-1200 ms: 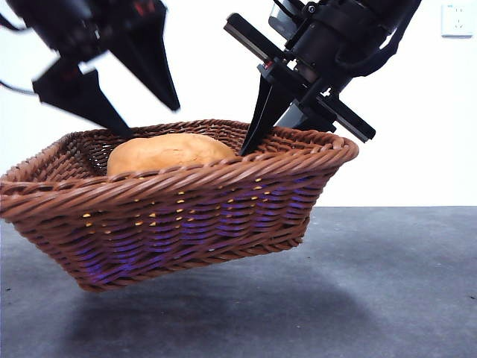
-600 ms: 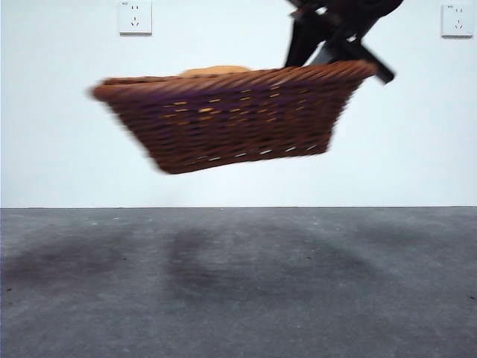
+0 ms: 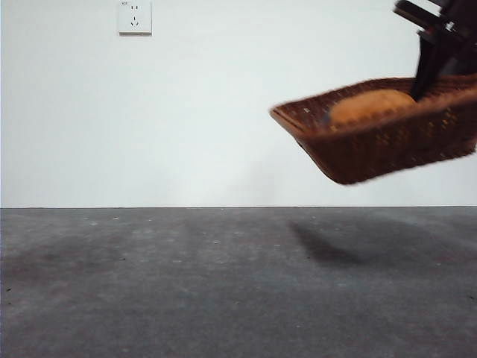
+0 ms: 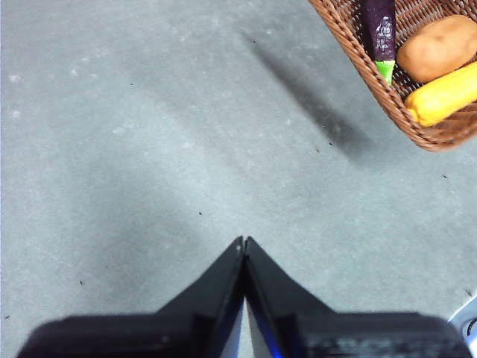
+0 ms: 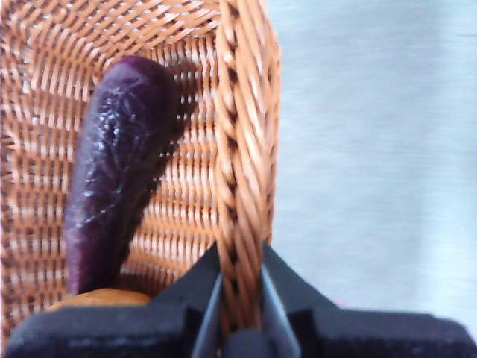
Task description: Help me put the vegetables on the table into the basket
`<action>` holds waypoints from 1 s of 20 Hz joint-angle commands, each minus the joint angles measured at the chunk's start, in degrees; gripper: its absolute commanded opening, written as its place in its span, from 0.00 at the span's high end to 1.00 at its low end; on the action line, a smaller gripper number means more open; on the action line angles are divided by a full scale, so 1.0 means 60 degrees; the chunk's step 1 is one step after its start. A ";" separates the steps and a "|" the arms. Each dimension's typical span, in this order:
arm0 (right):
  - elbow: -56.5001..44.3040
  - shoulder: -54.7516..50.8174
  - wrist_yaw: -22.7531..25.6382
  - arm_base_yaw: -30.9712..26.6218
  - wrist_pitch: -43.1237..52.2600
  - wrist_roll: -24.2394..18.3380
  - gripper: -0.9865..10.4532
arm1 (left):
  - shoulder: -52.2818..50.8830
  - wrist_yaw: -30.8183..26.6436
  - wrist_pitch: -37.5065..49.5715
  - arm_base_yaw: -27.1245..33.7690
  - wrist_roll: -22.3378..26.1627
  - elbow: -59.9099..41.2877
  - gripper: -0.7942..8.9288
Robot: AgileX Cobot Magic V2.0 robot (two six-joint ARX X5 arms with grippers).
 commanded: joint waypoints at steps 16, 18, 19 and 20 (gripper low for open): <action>-0.2779 0.2182 -0.0222 -0.0688 0.2182 -0.0576 0.92 | 0.0291 0.0004 -0.0018 0.0022 -0.0036 -0.0029 0.92; -0.2812 0.2182 -0.0102 -0.0685 0.2204 -0.0685 0.92 | 0.0375 0.0004 -0.0015 0.0022 -0.0036 -0.0029 0.92; -0.2812 0.2182 -0.0087 -0.0685 0.2273 -0.0681 0.92 | 0.0390 0.0007 -0.0015 0.0022 -0.0036 -0.0029 0.92; -0.2812 0.2182 -0.0098 -0.0685 0.2339 -0.0674 0.91 | 0.0386 0.0007 -0.0018 0.0022 -0.0036 -0.0029 0.92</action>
